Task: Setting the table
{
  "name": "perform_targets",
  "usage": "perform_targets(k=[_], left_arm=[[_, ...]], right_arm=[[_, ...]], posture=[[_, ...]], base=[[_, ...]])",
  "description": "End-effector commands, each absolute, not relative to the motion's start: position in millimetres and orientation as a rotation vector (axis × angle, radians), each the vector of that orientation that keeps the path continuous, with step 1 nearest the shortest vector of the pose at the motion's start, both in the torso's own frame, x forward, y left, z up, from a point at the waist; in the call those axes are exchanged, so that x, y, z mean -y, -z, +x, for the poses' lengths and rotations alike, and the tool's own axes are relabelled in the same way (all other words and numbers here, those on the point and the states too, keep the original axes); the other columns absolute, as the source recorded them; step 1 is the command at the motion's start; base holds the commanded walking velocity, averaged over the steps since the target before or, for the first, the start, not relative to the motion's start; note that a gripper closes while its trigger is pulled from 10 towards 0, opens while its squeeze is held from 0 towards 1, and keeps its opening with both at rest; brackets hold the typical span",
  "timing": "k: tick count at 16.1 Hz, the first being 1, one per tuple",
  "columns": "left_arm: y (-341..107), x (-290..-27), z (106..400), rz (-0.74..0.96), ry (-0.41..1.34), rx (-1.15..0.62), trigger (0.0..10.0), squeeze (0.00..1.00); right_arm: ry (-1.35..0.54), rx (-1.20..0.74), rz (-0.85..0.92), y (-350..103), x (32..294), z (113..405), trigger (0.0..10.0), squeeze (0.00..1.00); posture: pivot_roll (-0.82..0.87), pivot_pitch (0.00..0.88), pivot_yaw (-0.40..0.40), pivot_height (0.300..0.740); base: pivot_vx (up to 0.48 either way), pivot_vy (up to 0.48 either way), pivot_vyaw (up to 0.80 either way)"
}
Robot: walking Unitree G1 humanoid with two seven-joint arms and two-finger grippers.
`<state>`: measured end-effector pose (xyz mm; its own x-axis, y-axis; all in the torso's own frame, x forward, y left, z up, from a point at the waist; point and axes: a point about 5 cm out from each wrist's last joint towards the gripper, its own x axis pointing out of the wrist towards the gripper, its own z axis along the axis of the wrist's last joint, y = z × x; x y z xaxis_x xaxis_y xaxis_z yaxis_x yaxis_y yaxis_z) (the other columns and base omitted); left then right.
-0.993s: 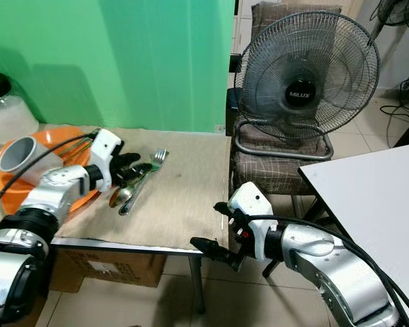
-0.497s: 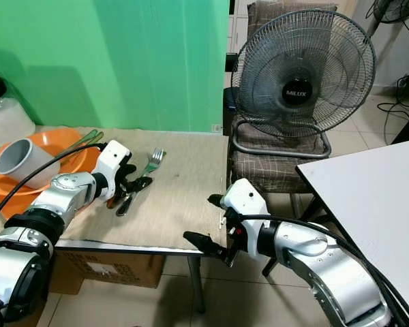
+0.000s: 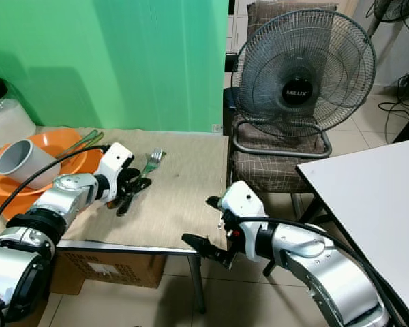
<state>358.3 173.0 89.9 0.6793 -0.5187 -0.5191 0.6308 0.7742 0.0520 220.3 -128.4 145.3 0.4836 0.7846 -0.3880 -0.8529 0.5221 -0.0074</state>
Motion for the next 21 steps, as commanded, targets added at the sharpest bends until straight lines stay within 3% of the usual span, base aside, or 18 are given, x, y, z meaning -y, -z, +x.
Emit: perform_targets(k=[1,12,17,21], left_arm=[[-91,-175,359,0.248,0.653,-0.506,0.0,0.00],[-102,-179,363,0.220,0.661,-0.448,0.0,0.00],[-139,-178,371,0.115,0.706,-0.228,0.0,0.00],[-151,-180,372,0.043,0.699,-0.156,0.0,0.00]], right_arm=[[-1.021,-0.347,-0.226,-146,126,218,10.0,0.00],[-1.023,-0.364,-0.220,-143,127,215,10.0,0.00],[-1.014,-0.362,-0.215,-143,127,215,10.0,0.00],[-1.017,-0.360,-0.210,-142,126,216,10.0,0.00]], posture=[[-0.20,0.000,0.079,0.740],[-0.19,0.000,0.075,0.740],[-0.19,0.000,0.074,0.740],[-0.18,0.000,0.067,0.740]], base=[[0.000,0.000,0.00],[0.000,0.000,0.00],[0.000,0.000,0.00],[0.000,0.000,0.00]])
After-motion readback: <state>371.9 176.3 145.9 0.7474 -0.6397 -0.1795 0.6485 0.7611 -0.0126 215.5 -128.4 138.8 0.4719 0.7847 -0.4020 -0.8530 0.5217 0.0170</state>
